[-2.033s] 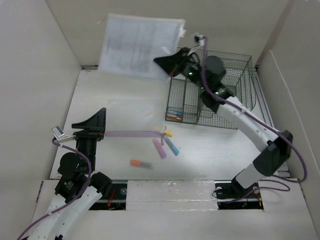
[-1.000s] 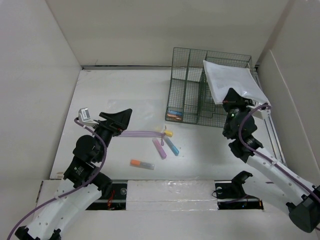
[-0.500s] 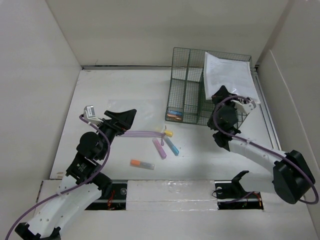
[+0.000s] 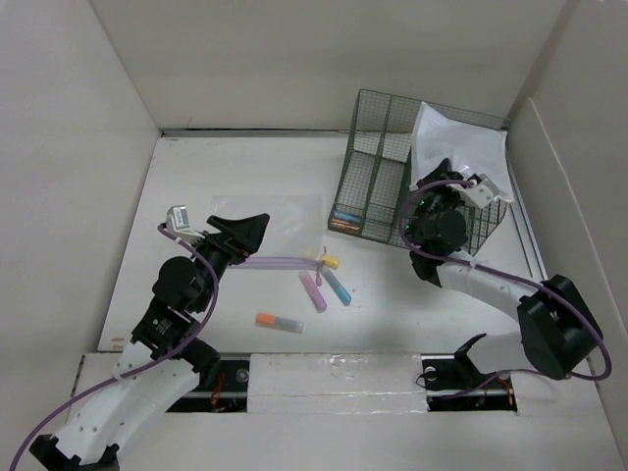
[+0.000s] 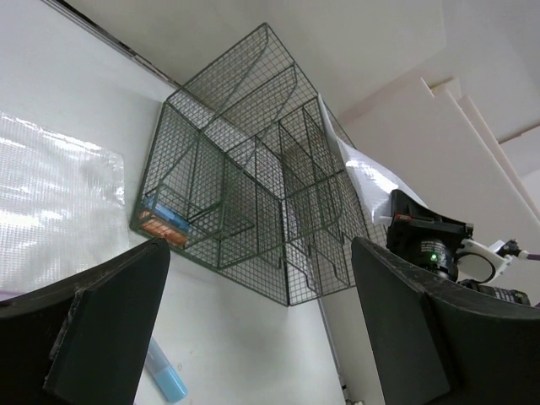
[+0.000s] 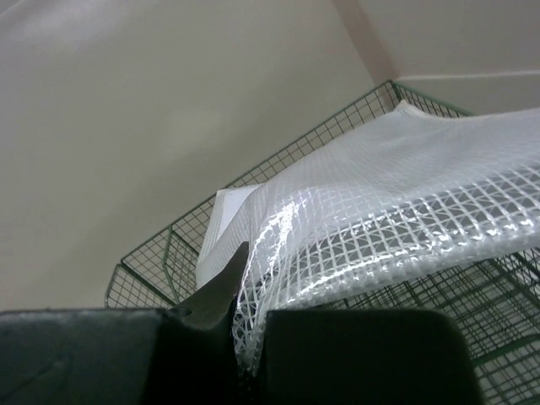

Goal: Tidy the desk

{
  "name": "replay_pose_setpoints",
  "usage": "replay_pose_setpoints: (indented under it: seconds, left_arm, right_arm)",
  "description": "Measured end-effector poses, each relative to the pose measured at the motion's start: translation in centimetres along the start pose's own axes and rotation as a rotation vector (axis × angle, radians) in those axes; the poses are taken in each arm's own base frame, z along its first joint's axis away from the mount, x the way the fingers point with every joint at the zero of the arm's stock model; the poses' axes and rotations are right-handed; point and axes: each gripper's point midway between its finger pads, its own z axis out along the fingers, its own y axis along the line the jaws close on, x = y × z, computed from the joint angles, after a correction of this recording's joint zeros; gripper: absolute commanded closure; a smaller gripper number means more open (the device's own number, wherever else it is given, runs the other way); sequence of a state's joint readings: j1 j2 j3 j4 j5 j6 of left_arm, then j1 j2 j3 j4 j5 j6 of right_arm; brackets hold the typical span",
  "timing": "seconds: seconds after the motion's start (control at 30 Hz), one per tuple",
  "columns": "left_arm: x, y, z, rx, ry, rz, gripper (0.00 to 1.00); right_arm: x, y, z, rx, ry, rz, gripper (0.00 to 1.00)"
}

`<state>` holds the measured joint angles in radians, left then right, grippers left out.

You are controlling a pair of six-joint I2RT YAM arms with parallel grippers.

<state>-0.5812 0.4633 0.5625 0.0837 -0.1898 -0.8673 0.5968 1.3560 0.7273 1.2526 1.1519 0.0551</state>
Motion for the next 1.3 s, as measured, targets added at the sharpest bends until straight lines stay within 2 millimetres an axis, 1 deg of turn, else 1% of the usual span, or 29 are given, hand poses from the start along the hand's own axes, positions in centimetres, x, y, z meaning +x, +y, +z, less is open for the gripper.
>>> replay_pose_setpoints:
  seconds: [0.17,0.27,0.3,0.37,0.4,0.43,0.47,0.53,0.67,0.77,0.83,0.9,0.97,1.07,1.1,1.2,1.27,1.3]
  left_arm:
    - [0.3,0.1,0.3,-0.003,0.012,0.002,0.16]
    - [0.3,0.0,0.3,-0.001,0.01,0.002,0.16]
    - [0.3,0.0,0.3,0.0,0.009,0.002,0.16]
    - [0.2,0.0,0.3,0.001,0.007,0.002,0.16]
    - [0.2,0.0,0.3,0.002,0.007,0.001,0.16]
    - [0.2,-0.1,0.3,0.004,0.005,0.001,0.16]
    - [0.1,-0.1,0.2,0.006,0.003,0.001,0.17]
    - [0.0,-0.3,0.2,0.011,0.0,0.001,0.17]
    - [-0.1,-0.4,0.2,0.017,-0.004,-0.001,0.17]
    - [0.0,-0.6,0.2,0.024,0.001,-0.002,0.17]
    - [0.2,-0.6,0.4,0.031,0.005,-0.004,0.17]
    - [0.6,-0.4,0.4,0.031,0.015,-0.007,0.17]
    - [1.0,0.0,0.5,0.026,0.029,-0.007,0.17]
    - [1.4,0.2,0.7,0.019,0.043,-0.004,0.17]
    - [1.5,0.3,0.7,0.018,0.045,-0.003,0.17]
    - [1.6,0.2,0.8,0.024,0.049,-0.004,0.17]
    - [1.9,0.3,0.9,0.025,0.054,-0.004,0.17]
    - [2.0,0.4,1.0,0.022,0.057,-0.003,0.17]
  right_arm:
    - [-2.3,-1.2,1.3,0.008,-0.052,-0.031,1.0]
    - [-4.3,-1.2,2.4,-0.002,-0.086,-0.003,1.0]
    - [-4.8,-1.0,2.9,-0.007,-0.086,-0.001,1.0]
    - [-6.1,0.1,4.5,-0.033,-0.078,0.007,1.0]
    - [-7.4,1.0,5.7,-0.057,-0.077,0.027,1.0]
    - [-7.7,1.1,5.8,-0.062,-0.077,0.031,1.0]
    - [-8.4,1.5,6.0,-0.075,-0.079,0.045,1.0]
    - [-9.5,1.8,5.6,-0.095,-0.076,0.066,1.0]
    - [-10.8,2.6,4.7,-0.11,-0.069,0.085,1.0]
    - [-11.6,2.7,4.5,-0.094,-0.074,0.098,1.0]
    - [-11.5,2.3,4.4,-0.078,-0.066,0.104,1.0]
    - [-10.6,2.0,4.5,-0.06,-0.056,0.112,1.0]
    - [-8.7,1.2,4.6,-0.033,-0.036,0.096,1.0]
    - [-4.7,0.1,4.8,0.006,0.01,0.039,1.0]
    - [-3.6,0.0,4.8,0.014,0.023,0.026,1.0]
    - [-1.4,-0.5,4.9,0.038,0.045,0.006,1.0]
    - [-0.4,-1.0,4.9,0.061,0.05,0.001,1.0]
    - [0.0,-1.1,5.0,0.068,0.05,0.005,0.97]
